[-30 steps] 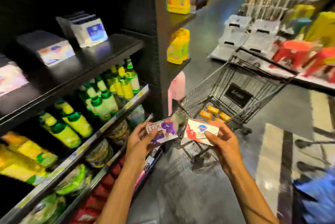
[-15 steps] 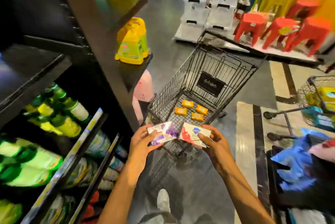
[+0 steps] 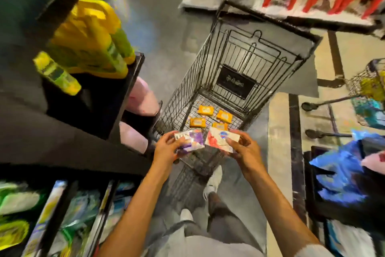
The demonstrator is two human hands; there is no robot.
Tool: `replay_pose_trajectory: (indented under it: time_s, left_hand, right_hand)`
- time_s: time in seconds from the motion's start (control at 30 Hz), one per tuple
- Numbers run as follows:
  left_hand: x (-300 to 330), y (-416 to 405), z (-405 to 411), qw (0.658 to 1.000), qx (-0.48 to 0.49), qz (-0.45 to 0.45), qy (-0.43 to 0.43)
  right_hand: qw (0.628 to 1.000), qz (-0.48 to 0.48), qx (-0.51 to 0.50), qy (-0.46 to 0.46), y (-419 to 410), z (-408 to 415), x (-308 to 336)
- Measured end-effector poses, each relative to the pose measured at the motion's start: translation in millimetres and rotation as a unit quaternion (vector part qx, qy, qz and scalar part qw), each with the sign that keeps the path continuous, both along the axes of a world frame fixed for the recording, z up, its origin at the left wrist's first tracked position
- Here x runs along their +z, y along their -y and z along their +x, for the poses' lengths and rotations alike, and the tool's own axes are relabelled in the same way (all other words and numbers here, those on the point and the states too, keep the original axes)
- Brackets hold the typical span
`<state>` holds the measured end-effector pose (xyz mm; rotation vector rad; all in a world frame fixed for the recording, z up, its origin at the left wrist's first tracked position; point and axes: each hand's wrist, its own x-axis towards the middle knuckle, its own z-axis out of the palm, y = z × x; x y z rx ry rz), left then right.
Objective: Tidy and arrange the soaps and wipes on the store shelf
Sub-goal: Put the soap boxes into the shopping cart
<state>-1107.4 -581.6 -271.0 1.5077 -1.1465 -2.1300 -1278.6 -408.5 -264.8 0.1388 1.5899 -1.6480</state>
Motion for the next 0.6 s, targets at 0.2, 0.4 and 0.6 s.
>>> replay_pose_trajectory:
  time_s: [0.2, 0.4, 0.6]
  left_hand:
    - [-46, 37, -65, 0.996, 0.026, 0.018, 0.085]
    - [-112, 71, -114, 0.988, 0.048, 0.054, 0.134]
    - [-180, 102, -142, 0.981, 0.057, 0.095, 0.162]
  right_hand:
    - [0.995, 0.07, 0.01, 0.068, 51, -75, -49]
    - [0.986, 0.132, 0.021, 0.102, 98, -120, -118]
    - [0.971, 0.197, -0.001, 0.136, 131, -151, -188]
